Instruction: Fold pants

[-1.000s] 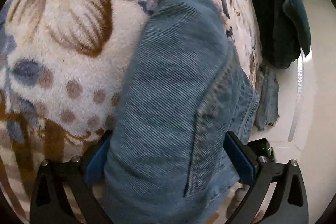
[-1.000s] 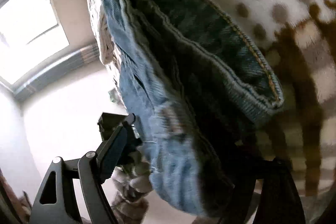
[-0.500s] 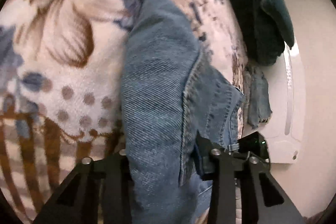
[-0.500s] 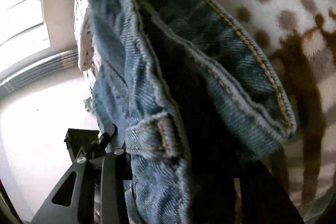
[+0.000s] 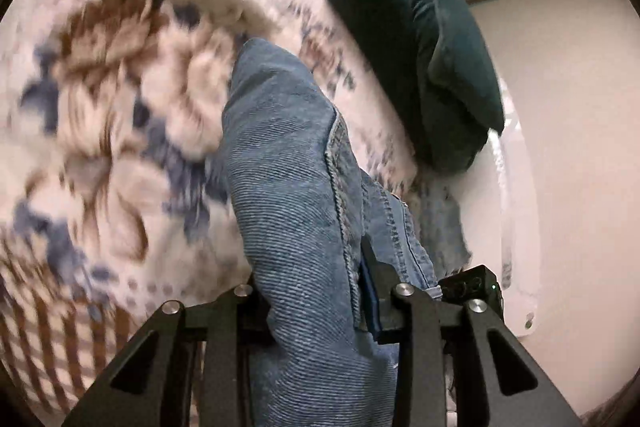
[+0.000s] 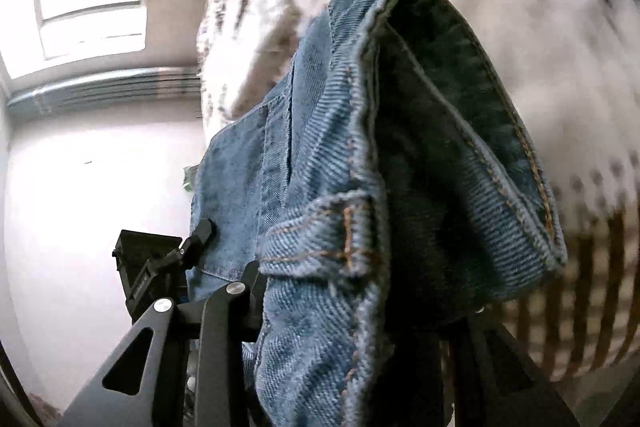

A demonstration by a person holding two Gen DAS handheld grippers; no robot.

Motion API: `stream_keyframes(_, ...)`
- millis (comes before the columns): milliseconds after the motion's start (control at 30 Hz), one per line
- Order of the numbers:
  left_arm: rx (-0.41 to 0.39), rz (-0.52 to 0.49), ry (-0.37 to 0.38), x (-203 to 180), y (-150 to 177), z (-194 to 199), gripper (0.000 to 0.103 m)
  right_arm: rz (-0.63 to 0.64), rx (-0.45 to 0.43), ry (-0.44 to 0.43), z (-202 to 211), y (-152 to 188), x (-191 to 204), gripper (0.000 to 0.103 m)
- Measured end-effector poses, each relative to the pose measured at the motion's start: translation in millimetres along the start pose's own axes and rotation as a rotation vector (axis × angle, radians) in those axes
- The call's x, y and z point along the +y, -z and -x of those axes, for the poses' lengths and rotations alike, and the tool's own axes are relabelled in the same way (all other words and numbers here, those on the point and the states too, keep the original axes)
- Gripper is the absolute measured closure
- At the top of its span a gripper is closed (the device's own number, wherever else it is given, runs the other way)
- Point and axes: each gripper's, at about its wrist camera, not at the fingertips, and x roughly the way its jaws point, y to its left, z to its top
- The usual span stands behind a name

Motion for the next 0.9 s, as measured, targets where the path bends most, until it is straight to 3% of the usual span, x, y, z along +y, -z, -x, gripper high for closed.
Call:
stream_keyframes(100,-0.050,-0.017,0.015,-2,-44,13,0.075,0.056,-0.014,-0.009,-14,-28,43,0.067)
stream_keyframes(267,-0.119,-0.033,0.035,17,-148,24,0.075,0.111,-0.058,-0.031,-50,-94,105,0.067)
stream_keyframes(467,-0.169,-0.074,0.038,48,-295,18,0.075,0.173,-0.099,-0.063,-144,-196,172,0.067)
stream_keyframes(600,-0.152,-0.121,-0.007,79,-377,-14,0.075,0.187,-0.108,-0.077,-222,-275,195,0.067)
stream_keyframes(667,-0.110,-0.126,-0.067,99,-398,-39,0.073,0.196,-0.097,-0.059,-256,-305,193,0.067)
stream_keyframes(700,-0.071,-0.111,-0.116,116,-405,-54,0.069,0.180,-0.070,-0.032,-274,-320,182,0.061)
stream_keyframes(733,-0.012,-0.085,-0.195,138,-410,-73,0.067,0.131,-0.044,0.001,-290,-331,164,0.057)
stream_keyframes(767,0.023,-0.070,-0.220,151,-409,-83,0.063,0.074,-0.019,0.044,-303,-339,147,0.054)
stream_keyframes(800,0.035,-0.056,-0.213,162,-406,-88,0.058,0.035,0.002,0.072,-312,-342,132,0.049)
stream_keyframes(867,0.026,-0.050,-0.181,163,-398,-80,0.057,0.006,0.017,0.070,-318,-340,123,0.047)
stream_keyframes(900,0.022,-0.057,-0.197,158,-395,-75,0.056,0.012,0.013,0.074,-314,-337,127,0.039)
